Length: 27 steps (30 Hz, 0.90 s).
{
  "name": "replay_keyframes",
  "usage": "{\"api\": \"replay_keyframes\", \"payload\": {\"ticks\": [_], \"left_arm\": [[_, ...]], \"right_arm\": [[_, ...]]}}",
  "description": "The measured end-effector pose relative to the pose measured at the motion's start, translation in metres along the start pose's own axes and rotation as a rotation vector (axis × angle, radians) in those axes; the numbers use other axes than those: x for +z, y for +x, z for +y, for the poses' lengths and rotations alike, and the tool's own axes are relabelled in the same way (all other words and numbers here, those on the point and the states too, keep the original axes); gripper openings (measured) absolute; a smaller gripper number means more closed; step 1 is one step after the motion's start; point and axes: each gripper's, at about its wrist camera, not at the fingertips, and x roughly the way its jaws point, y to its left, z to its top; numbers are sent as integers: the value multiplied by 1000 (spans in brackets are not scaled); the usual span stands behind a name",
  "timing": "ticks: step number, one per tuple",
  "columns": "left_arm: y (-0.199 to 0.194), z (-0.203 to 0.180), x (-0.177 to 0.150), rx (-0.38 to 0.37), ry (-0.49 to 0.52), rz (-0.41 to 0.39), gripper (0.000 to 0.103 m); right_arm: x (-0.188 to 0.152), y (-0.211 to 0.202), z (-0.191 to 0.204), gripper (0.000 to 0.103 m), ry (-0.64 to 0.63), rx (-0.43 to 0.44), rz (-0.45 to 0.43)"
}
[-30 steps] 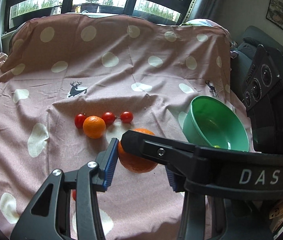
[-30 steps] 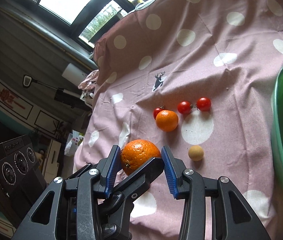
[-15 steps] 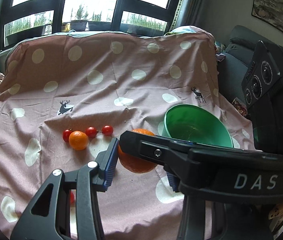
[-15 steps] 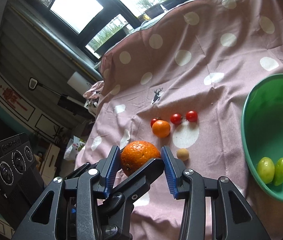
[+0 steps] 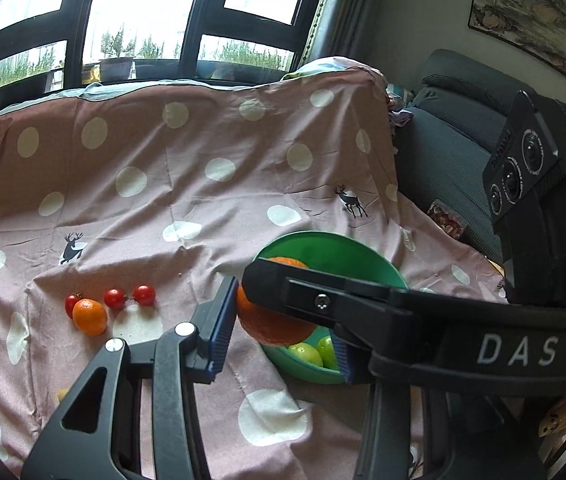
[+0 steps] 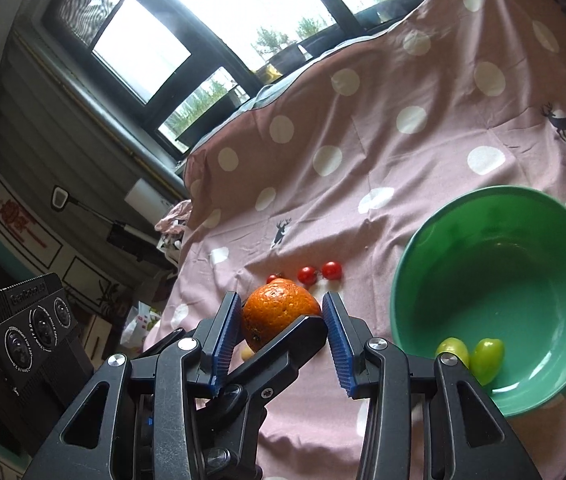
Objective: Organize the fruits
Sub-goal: 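Carry the orange in the right gripper over the green bowl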
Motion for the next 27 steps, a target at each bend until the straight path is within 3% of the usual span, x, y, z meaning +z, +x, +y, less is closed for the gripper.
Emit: {"api": "replay_keyframes", "payload": {"ticks": [18,27], "left_arm": [[63,-58,9,-120,28,81,43],[100,-62,-1,-174,-23,183,43]], "right_arm": [[12,-44,-76,45,162,-93,-69],[12,-39,-106,45,219,-177,-34]]}}
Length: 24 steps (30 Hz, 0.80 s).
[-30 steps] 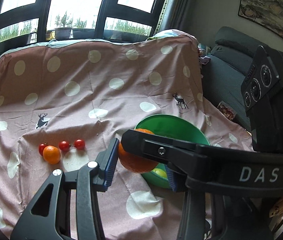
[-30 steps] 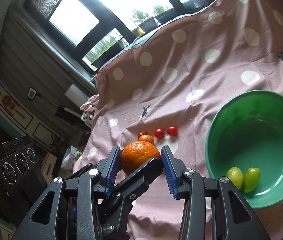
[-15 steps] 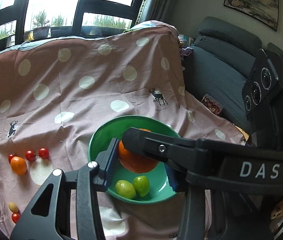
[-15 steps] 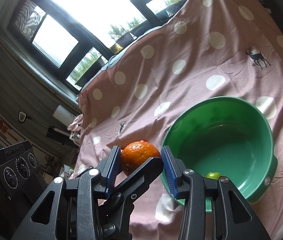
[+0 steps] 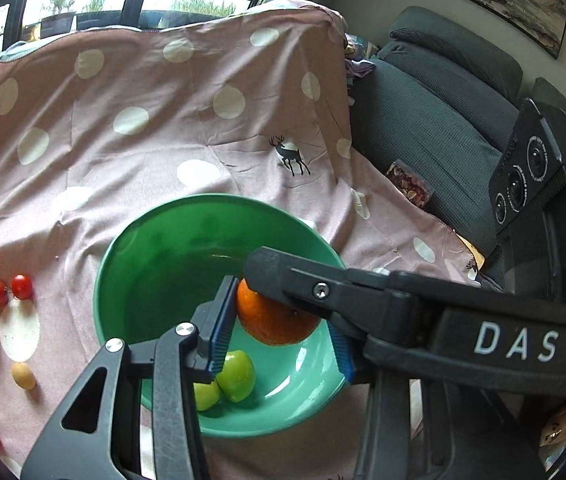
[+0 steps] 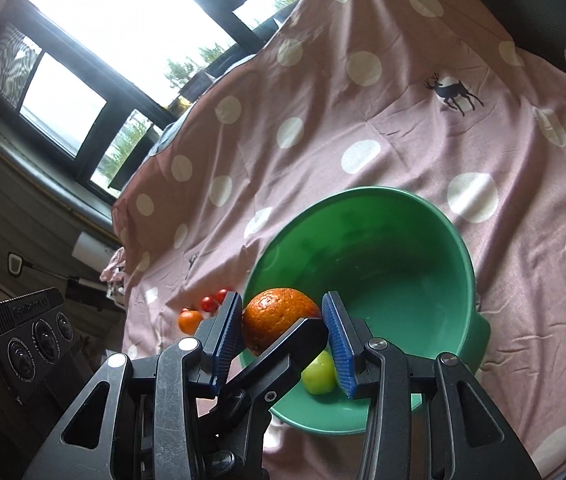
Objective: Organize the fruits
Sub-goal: 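Carry the orange in the right gripper over the green bowl, then open the right gripper to drop the orange into the bowl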
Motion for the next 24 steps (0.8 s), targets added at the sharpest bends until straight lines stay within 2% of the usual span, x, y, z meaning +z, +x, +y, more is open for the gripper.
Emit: {"api": "replay_keyframes", "payload": {"ticks": [11,24], "left_arm": [[31,12,-9,-41,-81,106,42],[48,20,-15,-49,-135,183,43]], "right_arm": [[2,24,-25,45,56,-81,77],[-1,39,-25,45,32,-193,124]]}}
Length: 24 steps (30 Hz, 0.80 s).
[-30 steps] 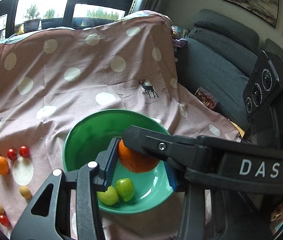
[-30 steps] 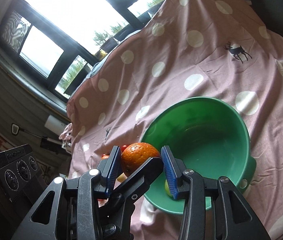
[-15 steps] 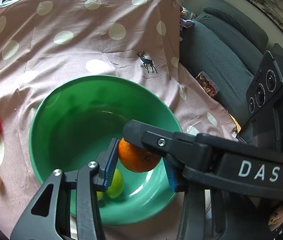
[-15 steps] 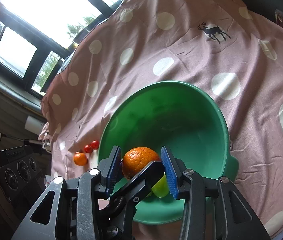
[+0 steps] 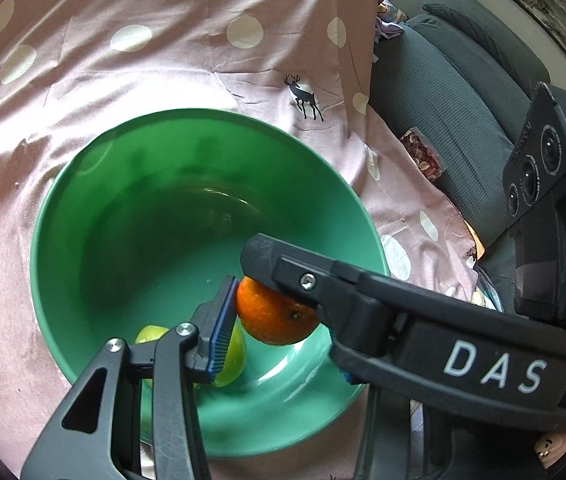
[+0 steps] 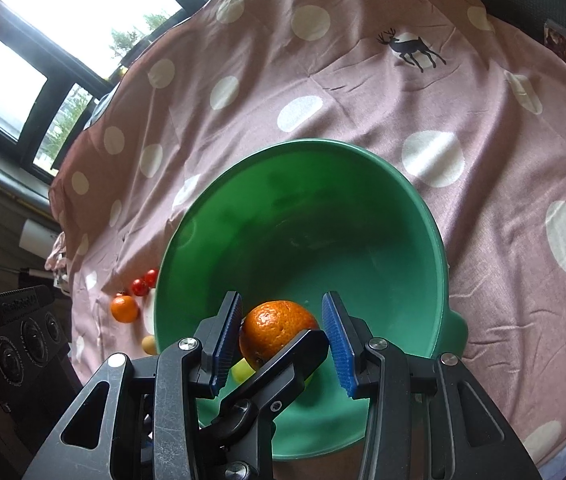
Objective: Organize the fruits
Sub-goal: 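Open the right gripper to drop the orange into the bowl, then move the open right gripper back to the second orange on the cloth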
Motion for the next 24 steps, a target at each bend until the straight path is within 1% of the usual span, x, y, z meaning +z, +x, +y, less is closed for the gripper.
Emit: {"api": "replay_keyframes", "payload": {"ticks": [2,5,7,12,13,15,16,17,18,22,24], "left_arm": [[3,0,0,5,-3,13,43],[4,-3,-2,25,13,13,42],[5,-2,-1,27,5,16,43],[5,-1,-1,36,-4,19,43],[3,-1,-1,37,-8,13,43],[-1,-1,-1,35,-10,3,43],[-5,-1,-1,32,-12,-5,44],[-9,0,-1,30,-14,-14,46],[-13,0,-1,35,-16,-24,50],[-35,3,-3,71,-11,-84,55],[-50,8,-4,83,-18,-116,60]], "right_arm": [[0,2,1,45,-16,-17,8],[-1,5,3,45,-29,-47,16],[-1,7,4,45,-36,-66,18],[-1,6,3,46,-28,-65,17],[-1,6,3,48,-25,-61,17],[-1,4,4,62,-24,-52,13],[-1,2,6,64,-25,-47,3],[-1,-1,7,64,-27,-44,-9],[0,-4,8,65,-29,-40,-21],[0,-16,12,68,-36,-14,-73],[1,-21,15,69,-41,-4,-101]]}}
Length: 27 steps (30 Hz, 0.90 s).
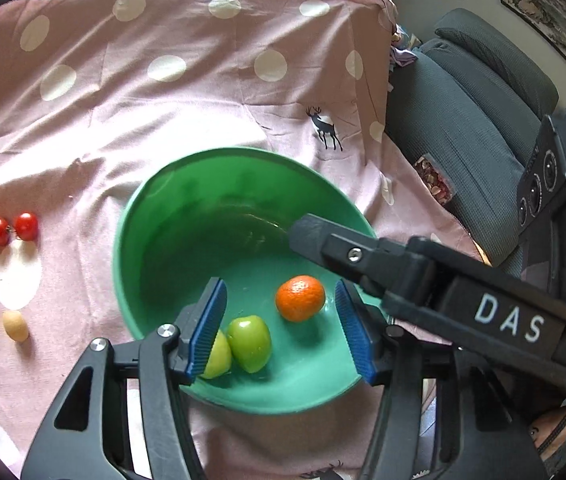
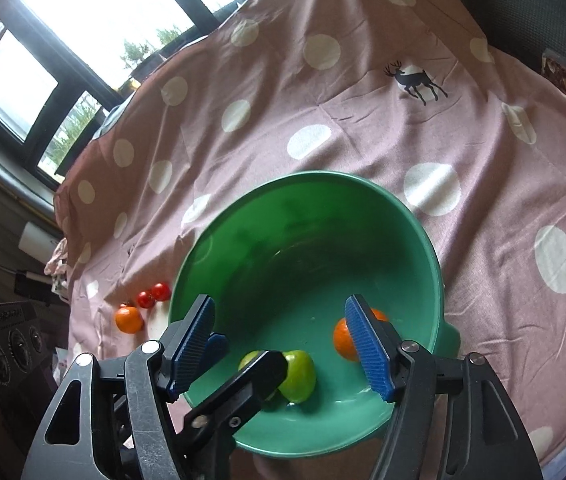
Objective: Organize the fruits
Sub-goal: 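Move the open right gripper back to the second orange on the cloth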
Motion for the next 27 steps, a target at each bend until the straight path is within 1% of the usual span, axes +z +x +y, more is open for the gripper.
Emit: {"api": "replay_keyframes", "payload": {"ticks": [5,6,10,12,14,16,17,18,21,22,23,25,27], "left_arm": [[-39,25,0,50,-32,-82,69],[-47,32,0,58,-43,-95,69],[-83,72,-5,98,-102,-137,71],[-102,97,-10,141,-133,-171,79],[-120,126,-16,209,-155,-207,80],[-133,157,-22,296,-196,-230,80],[-138,172,-25,316,-220,-239,80],[-142,186,-27,317,-244,-246,80],[-154,225,-34,278,-346,-275,80],[-155,235,-34,279,-380,-277,80],[-155,242,-33,286,-399,-274,80],[-155,250,-30,307,-406,-280,80],[-156,257,-31,314,-428,-279,80]], "right_arm": [[1,-9,10,71,1,44,-49],[1,-10,12,73,-3,47,-55],[-2,-13,23,73,-25,64,-75],[-4,-14,31,74,-32,73,-84],[-6,-12,39,74,-47,65,-91],[-9,-6,50,74,-69,28,-87],[-11,-3,55,74,-81,7,-86],[-12,0,61,74,-94,-9,-83],[-18,10,81,74,-139,-27,-79],[-21,14,87,74,-156,-32,-76],[-24,17,95,74,-174,-37,-76],[-30,26,109,74,-209,-42,-72],[-35,34,121,74,-234,-33,-59]]}}
